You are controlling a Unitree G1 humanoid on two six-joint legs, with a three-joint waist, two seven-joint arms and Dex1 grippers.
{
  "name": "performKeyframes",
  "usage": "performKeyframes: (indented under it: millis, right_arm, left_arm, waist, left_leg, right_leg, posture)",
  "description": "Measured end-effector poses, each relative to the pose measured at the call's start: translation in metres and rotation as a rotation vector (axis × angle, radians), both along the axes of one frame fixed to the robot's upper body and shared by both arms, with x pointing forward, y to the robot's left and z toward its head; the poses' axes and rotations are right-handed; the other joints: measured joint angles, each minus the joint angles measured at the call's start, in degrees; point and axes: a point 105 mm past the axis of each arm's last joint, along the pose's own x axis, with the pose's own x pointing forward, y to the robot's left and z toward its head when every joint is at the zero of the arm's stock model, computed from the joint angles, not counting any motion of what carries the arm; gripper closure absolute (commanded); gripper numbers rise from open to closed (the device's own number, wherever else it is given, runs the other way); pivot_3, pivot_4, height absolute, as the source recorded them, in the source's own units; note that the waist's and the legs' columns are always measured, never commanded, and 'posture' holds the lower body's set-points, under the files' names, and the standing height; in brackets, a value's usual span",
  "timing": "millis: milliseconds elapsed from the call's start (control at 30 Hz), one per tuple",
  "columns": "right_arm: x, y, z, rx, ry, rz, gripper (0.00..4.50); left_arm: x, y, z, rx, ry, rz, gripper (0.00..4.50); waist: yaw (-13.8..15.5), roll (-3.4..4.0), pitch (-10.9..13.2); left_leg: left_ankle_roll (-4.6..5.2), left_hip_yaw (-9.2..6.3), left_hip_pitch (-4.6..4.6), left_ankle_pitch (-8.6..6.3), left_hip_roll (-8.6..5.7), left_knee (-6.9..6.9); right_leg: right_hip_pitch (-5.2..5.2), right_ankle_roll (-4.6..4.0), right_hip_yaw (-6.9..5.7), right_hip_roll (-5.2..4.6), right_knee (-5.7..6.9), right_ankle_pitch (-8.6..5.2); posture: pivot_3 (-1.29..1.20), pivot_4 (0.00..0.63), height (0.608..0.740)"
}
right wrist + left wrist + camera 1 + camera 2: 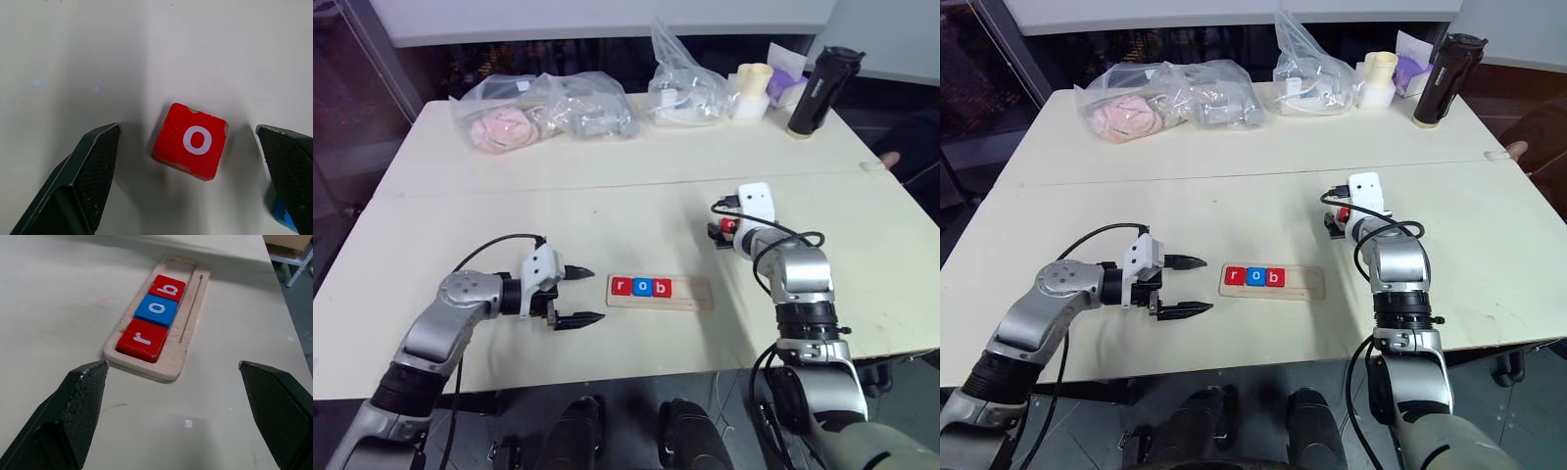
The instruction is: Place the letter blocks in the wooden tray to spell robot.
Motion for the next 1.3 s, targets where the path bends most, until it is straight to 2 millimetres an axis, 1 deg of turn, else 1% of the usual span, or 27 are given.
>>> performKeyframes:
  millis: [100,133,200,333,367,500,567,600,667,733,800,900,1033,1200,1233,1267,1300]
  right_arm:
    - [0.002,0.0,-0.002,0.051,0.009,-0.024,0.02]
    - [0.003,0.0,-0.002,0.062,0.011,-0.031,0.26]
    - [0.004,0.0,-0.002,0.083,0.012,-0.047,0.92]
    - [0.005,0.001,-0.002,0.079,0.014,-0.05,2.94]
    - [0.005,0.002,-0.002,0.078,0.014,-0.05,3.25]
    - [0.003,0.002,-0.001,0.076,0.02,-0.057,3.25]
    - [-0.003,0.002,0.0,0.06,0.029,-0.055,3.25]
    - [-0.01,0.002,0.0,0.046,0.037,-0.048,3.25]
    - [-0.028,0.001,0.001,0.006,0.057,-0.029,3.25]
    - [-0.05,-0.001,0.002,-0.012,0.085,-0.015,3.25]
    - [-0.07,0.001,0.005,-0.017,0.1,0.001,3.25]
    - [-0.102,0.002,0.005,-0.016,0.127,0.007,3.25]
    - [-0.126,0.004,-0.004,-0.013,0.141,0.018,3.25]
    - [-0.137,0.002,-0.011,-0.02,0.15,-0.001,3.25]
    - [-0.137,0.002,-0.012,-0.017,0.154,-0.002,2.75]
    - [-0.138,0.002,-0.013,-0.016,0.157,-0.002,2.16]
    - [-0.138,0.002,-0.012,-0.017,0.157,-0.001,1.71]
  left_arm:
    - [0.0,0.0,0.001,0.001,-0.003,0.0,0.0]
    - [0.0,0.0,0.001,0.001,-0.003,0.001,0.0]
    - [0.0,0.0,0.001,0.001,-0.004,0.001,0.0]
    - [0.0,0.0,0.001,0.001,-0.004,0.001,0.0]
    - [0.0,0.0,0.001,0.0,-0.004,0.001,0.0]
    - [0.0,-0.001,0.001,-0.002,-0.004,0.001,0.0]
    - [0.0,-0.002,0.001,-0.004,-0.003,-0.001,0.0]
    - [0.0,-0.001,0.001,-0.004,-0.002,-0.001,0.0]
    - [0.0,-0.002,0.001,-0.006,-0.001,-0.003,0.0]
    - [0.0,-0.002,0.001,-0.006,-0.001,-0.005,0.0]
    - [-0.001,-0.002,0.001,-0.007,0.0,-0.006,0.0]
    - [-0.001,-0.002,0.002,-0.009,0.002,-0.012,0.0]
    - [-0.002,-0.002,0.001,-0.007,0.005,-0.019,0.0]
    - [-0.002,-0.003,0.001,-0.009,0.01,-0.027,0.0]
    - [-0.002,-0.003,0.001,-0.01,0.01,-0.028,0.0]
    - [-0.002,-0.003,0.001,-0.011,0.009,-0.029,0.0]
    - [-0.002,-0.004,0.002,-0.011,0.008,-0.033,0.0]
  waist:
    - [0.0,0.0,0.0]
    - [0.0,0.0,0.0]
    - [0.0,0.0,0.0]
    - [0.0,0.01,0.0]
    - [0.0,0.01,0.0]
    - [0.0,0.01,0.0]
    - [0.2,0.01,0.0]
    - [0.2,0.01,0.0]
    - [0.3,0.02,0.0]
    - [0.2,0.02,0.0]
    - [0.1,0.02,0.0]
    - [0.1,0.03,0.0]
    - [0.2,0.03,0.0]
    - [0.2,0.03,0.0]
    - [0.2,0.03,0.0]
    - [0.2,0.03,0.0]
    - [0.2,0.03,0.0]
  left_leg:
    - [0.0,0.0,0.05,0.0,0.01,0.02]
    - [0.01,0.0,0.05,0.0,0.01,0.04]
    - [0.01,0.0,0.05,0.0,0.03,0.05]
    - [0.01,0.0,0.05,0.0,0.03,0.04]
    - [0.01,0.0,0.05,0.0,0.03,0.04]
    - [0.01,-0.01,0.05,0.0,0.03,0.03]
    - [0.01,-0.03,0.03,0.0,0.03,0.01]
    - [0.01,-0.04,0.02,0.0,0.03,-0.01]
    - [0.01,-0.04,-0.04,-0.01,0.01,-0.07]
    - [0.02,-0.03,-0.08,-0.01,0.0,-0.11]
    - [0.02,-0.04,-0.07,-0.01,0.02,-0.14]
    - [0.02,-0.05,-0.06,-0.01,0.06,-0.14]
    - [0.02,-0.04,-0.06,-0.01,0.06,-0.11]
    - [0.01,-0.03,-0.06,-0.02,0.05,-0.1]
    - [0.01,-0.03,-0.06,-0.02,0.05,-0.1]
    - [0.01,-0.03,-0.06,-0.02,0.05,-0.1]
    - [0.01,-0.03,-0.07,-0.02,0.05,-0.1]
  right_leg:
    - [0.06,0.0,0.01,0.02,0.0,0.0]
    - [0.06,-0.01,0.01,0.03,0.0,0.0]
    - [0.06,-0.01,0.02,0.05,0.0,0.0]
    - [0.06,-0.01,0.03,0.06,0.0,0.0]
    - [0.06,-0.01,0.03,0.06,0.0,0.0]
    - [0.06,-0.01,0.03,0.06,0.0,0.0]
    - [0.04,-0.01,0.03,0.06,0.0,0.0]
    - [0.03,-0.01,0.03,0.06,-0.01,-0.01]
    - [-0.04,-0.01,0.03,0.02,-0.02,-0.01]
    - [-0.1,-0.01,0.04,0.0,-0.03,-0.01]
    - [-0.12,-0.01,0.04,-0.07,-0.03,-0.01]
    - [-0.13,-0.03,0.03,-0.08,-0.02,-0.03]
    - [-0.1,-0.03,0.03,-0.12,-0.07,-0.03]
    - [-0.08,-0.04,0.02,-0.14,-0.13,-0.04]
    - [-0.08,-0.04,0.02,-0.14,-0.14,-0.04]
    - [-0.08,-0.04,0.02,-0.15,-0.14,-0.04]
    - [-0.08,-0.03,0.02,-0.15,-0.14,-0.04]
  posture:
    - [0.0,0.15,0.725]
    - [0.0,0.15,0.725]
    - [0.0,0.15,0.725]
    - [0.0,0.15,0.725]
    - [0.0,0.15,0.725]
    - [0.0,0.15,0.725]
    - [0.0,0.15,0.725]
    - [0.0,0.15,0.725]
    - [0.0,0.15,0.725]
    - [0.0,0.15,0.725]
    - [0.0,0.15,0.725]
    - [0.0,0.15,0.725]
    - [0.0,0.15,0.725]
    - [0.0,0.15,0.725]
    - [0.0,0.15,0.725]
    - [0.0,0.15,0.725]
    - [0.0,0.15,0.725]
